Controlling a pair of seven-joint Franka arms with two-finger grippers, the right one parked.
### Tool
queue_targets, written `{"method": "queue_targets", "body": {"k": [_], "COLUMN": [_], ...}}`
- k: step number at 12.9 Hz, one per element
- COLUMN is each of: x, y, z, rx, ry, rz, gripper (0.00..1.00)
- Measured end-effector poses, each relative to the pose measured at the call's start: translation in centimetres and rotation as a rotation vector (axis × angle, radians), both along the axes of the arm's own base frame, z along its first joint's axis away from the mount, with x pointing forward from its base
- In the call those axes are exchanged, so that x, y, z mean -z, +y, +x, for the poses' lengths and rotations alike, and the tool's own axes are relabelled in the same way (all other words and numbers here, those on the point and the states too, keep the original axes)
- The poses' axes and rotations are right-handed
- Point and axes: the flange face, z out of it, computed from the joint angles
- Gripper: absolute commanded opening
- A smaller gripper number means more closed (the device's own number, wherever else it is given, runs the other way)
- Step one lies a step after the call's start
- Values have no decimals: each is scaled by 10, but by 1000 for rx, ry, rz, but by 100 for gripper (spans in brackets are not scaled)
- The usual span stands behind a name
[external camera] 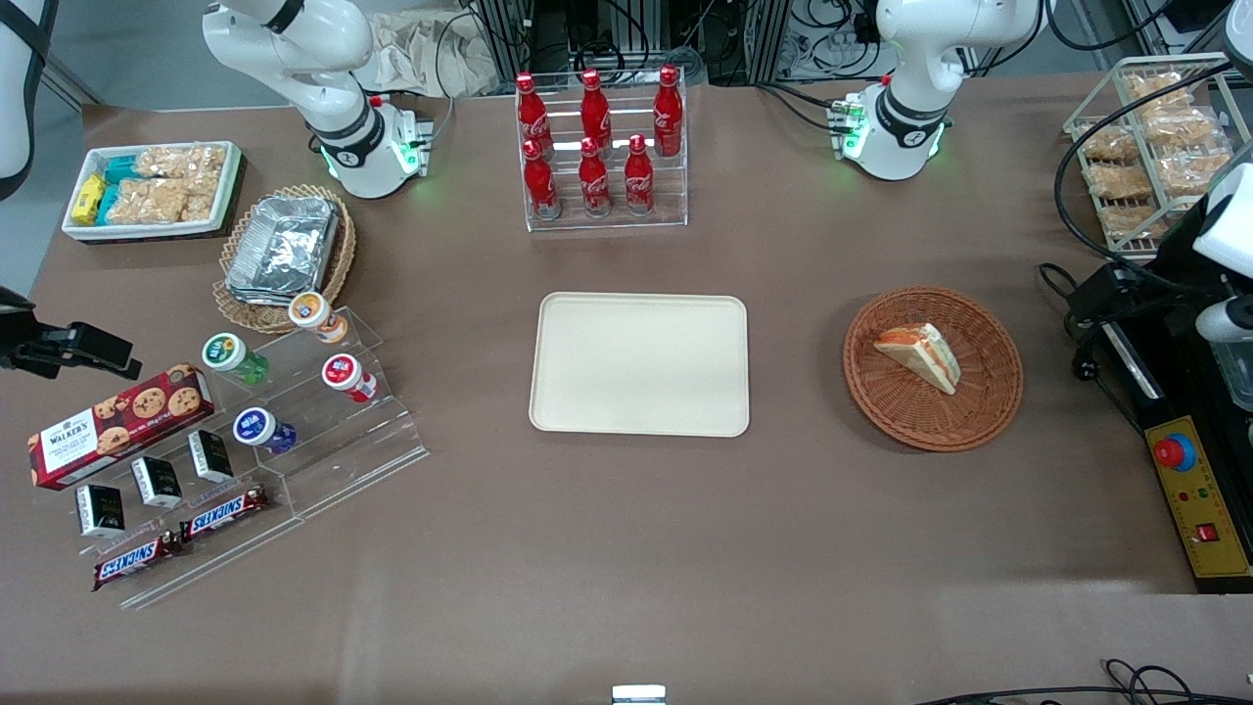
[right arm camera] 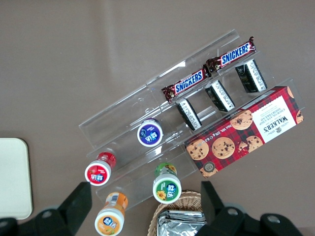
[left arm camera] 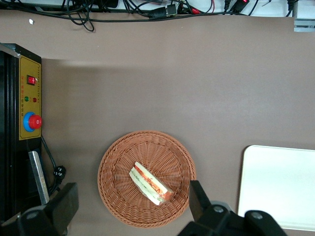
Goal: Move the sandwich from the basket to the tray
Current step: 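Move the left gripper over the wicker basket holding the sandwich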
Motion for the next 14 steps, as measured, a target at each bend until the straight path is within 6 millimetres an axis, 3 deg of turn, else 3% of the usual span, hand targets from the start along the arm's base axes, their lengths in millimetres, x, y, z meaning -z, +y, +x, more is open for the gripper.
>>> {"method": "queue_targets", "body": {"k": [6,10,14], "x": [6,15,41], "y": [5,10,11], "z": [-7,-15,-27], "rx": [-32,-336,-563], "ry": [76,145,190], "rz": [1,-20,-10], "gripper": [100,100,100]}}
